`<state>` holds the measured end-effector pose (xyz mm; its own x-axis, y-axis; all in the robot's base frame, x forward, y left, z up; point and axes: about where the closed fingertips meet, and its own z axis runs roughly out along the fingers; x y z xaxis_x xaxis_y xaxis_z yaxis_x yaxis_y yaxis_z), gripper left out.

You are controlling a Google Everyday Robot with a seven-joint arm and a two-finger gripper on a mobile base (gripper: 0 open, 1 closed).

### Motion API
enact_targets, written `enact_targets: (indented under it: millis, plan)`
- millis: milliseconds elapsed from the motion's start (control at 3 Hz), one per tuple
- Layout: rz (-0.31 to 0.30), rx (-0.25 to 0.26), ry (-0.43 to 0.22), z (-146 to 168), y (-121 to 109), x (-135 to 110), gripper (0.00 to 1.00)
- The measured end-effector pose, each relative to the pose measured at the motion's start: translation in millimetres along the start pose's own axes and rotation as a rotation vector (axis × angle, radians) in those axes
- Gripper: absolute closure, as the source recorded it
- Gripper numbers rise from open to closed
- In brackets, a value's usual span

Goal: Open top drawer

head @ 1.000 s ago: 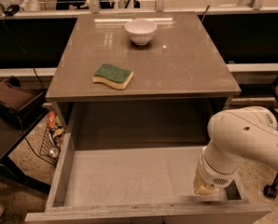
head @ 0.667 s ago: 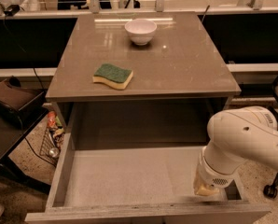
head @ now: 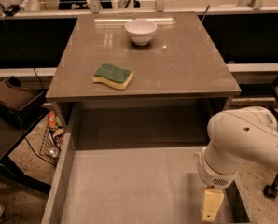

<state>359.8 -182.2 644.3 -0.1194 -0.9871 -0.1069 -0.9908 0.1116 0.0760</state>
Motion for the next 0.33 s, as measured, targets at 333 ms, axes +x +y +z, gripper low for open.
enact_targets:
  millis: [333]
  plan:
    - [0.0, 0.0, 0.0, 0.0, 0.0, 0.0, 0.0]
